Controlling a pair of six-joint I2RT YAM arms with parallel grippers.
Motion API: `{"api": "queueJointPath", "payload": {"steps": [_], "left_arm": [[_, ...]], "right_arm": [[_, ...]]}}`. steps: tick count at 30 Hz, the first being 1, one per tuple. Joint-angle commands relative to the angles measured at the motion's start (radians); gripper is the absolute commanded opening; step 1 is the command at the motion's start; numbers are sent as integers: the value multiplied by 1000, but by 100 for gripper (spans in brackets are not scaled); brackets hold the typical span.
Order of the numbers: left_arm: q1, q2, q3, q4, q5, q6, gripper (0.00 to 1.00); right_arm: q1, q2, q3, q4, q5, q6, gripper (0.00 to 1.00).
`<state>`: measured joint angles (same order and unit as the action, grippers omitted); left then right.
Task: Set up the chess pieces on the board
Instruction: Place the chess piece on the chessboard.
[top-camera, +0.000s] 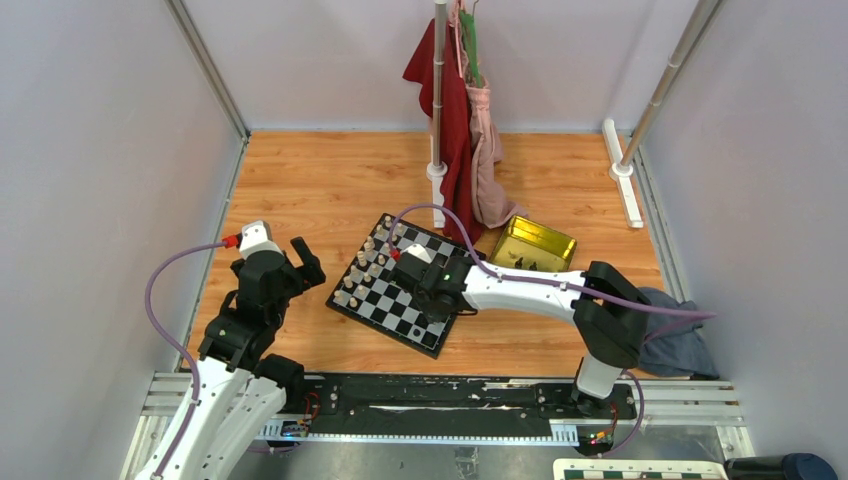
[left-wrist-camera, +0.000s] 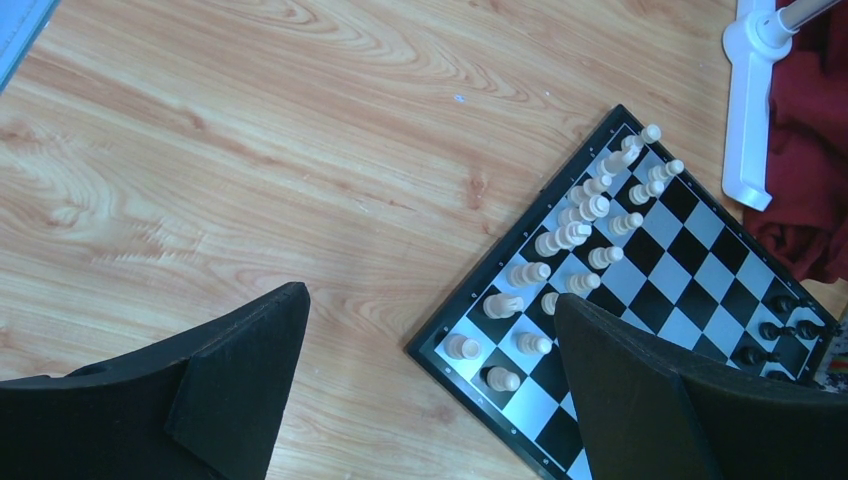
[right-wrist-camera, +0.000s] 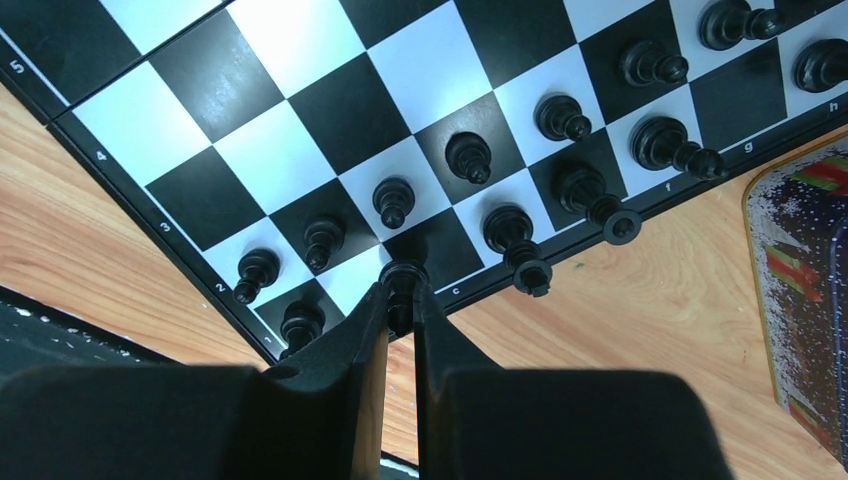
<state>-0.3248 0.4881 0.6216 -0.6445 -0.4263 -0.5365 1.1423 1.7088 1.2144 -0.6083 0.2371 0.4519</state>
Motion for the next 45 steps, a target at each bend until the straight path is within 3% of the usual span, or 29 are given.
{"api": "queueJointPath", "payload": {"steps": [1,36,45], "left_arm": [[-5,3,-10,17,4,9,100],[-5,13,-8,14,4,9,100],[-5,16,-11,17,7,7,100]], "right_arm": [[-28,8,-23,-10,3,-10,0],[-55,26,-51,18,-36,-26,1],[-58,23,-52,18,-26,-28,14]]}}
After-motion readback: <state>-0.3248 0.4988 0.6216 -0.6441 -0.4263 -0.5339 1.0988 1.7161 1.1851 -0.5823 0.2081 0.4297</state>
